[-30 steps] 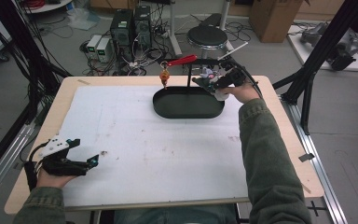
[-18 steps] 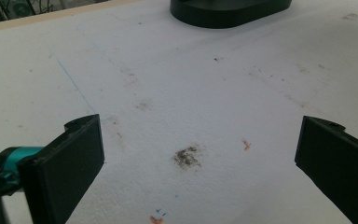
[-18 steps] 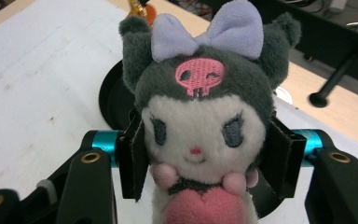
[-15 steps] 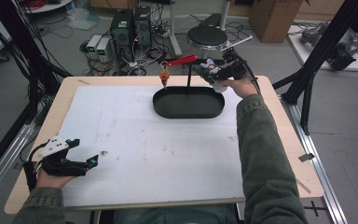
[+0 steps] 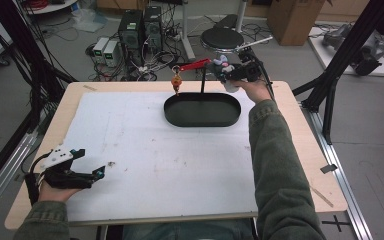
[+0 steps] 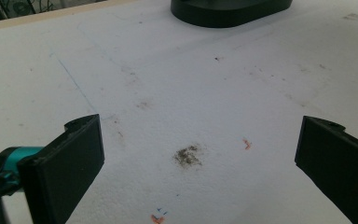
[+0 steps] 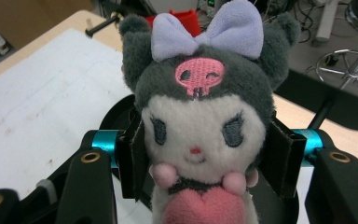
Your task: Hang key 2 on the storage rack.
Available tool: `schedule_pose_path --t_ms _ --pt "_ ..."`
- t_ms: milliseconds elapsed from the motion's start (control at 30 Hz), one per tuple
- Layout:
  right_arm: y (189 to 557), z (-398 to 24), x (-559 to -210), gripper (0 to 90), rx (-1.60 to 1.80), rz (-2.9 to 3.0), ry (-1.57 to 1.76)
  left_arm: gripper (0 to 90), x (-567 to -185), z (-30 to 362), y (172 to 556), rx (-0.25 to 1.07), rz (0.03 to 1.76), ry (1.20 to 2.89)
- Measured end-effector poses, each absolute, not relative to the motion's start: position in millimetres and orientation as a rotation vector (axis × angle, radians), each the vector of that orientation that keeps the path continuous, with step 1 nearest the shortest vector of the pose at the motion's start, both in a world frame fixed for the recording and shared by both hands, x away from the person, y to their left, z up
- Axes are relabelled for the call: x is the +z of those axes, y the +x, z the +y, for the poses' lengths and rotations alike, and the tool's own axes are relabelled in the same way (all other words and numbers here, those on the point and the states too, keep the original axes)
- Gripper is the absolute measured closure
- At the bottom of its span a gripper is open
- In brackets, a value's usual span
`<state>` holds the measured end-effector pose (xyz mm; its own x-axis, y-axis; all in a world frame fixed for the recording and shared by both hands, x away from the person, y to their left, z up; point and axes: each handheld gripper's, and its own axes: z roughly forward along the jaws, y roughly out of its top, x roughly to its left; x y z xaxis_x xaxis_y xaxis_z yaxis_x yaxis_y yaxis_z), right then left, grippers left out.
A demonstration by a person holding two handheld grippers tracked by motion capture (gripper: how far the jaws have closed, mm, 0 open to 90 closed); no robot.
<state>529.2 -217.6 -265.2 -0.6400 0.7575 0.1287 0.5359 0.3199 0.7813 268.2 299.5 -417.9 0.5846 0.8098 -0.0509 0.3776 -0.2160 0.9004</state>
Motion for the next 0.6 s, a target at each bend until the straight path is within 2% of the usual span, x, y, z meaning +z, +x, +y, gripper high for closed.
schedule_pose_path --t_ms 267,600 --pt "533.9 -211.4 -263.6 41.4 1.187 2.322 1.202 1.7 -417.8 299.8 267.9 0.542 0.966 1.816" --pt "539.2 -221.9 -271.4 32.9 1.228 2.283 1.432 1.7 -417.6 300.8 268.0 0.540 0.968 1.813"
